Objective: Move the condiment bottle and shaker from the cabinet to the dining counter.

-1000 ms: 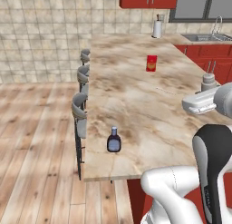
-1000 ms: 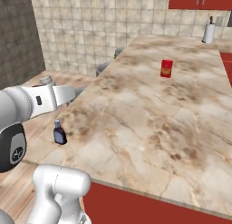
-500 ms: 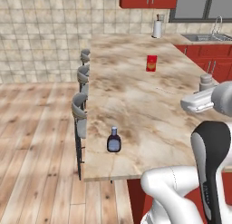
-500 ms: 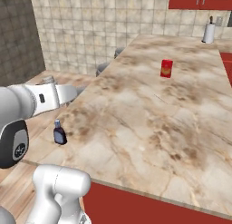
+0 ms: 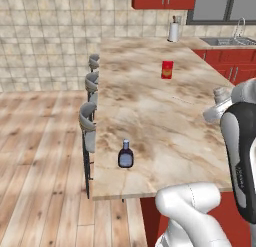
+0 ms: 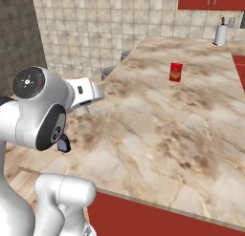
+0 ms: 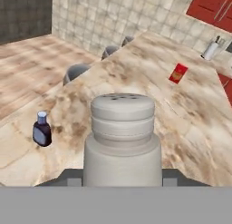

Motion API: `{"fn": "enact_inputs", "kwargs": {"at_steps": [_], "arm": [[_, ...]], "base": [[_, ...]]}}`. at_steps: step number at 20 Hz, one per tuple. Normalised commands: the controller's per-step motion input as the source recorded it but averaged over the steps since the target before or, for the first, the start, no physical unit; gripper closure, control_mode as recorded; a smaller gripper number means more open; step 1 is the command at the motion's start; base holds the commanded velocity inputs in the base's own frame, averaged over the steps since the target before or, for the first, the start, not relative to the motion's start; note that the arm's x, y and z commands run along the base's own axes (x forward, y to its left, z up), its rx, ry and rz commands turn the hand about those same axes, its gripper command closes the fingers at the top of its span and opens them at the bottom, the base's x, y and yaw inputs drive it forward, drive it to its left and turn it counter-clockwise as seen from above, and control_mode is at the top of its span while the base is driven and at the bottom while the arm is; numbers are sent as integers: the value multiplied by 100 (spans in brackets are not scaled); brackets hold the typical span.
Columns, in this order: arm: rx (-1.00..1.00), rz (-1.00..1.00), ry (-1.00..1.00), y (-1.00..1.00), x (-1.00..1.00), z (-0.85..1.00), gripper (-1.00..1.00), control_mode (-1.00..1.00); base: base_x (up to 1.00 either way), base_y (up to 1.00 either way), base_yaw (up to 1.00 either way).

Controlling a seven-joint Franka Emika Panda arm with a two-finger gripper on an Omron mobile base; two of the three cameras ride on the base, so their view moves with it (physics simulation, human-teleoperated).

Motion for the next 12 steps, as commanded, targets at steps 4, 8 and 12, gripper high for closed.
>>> {"fn": "enact_inputs", "kwargs": {"at_steps": [4,8,12], "arm": [[-7,37,22,-39,61,-54,100,-100],[-9,48,21,-14,52,-56,100,-100],[0,37,1,0,19,-61,100,-100]], "base": [[0,0,0],[0,0,0],[0,0,0]]}}
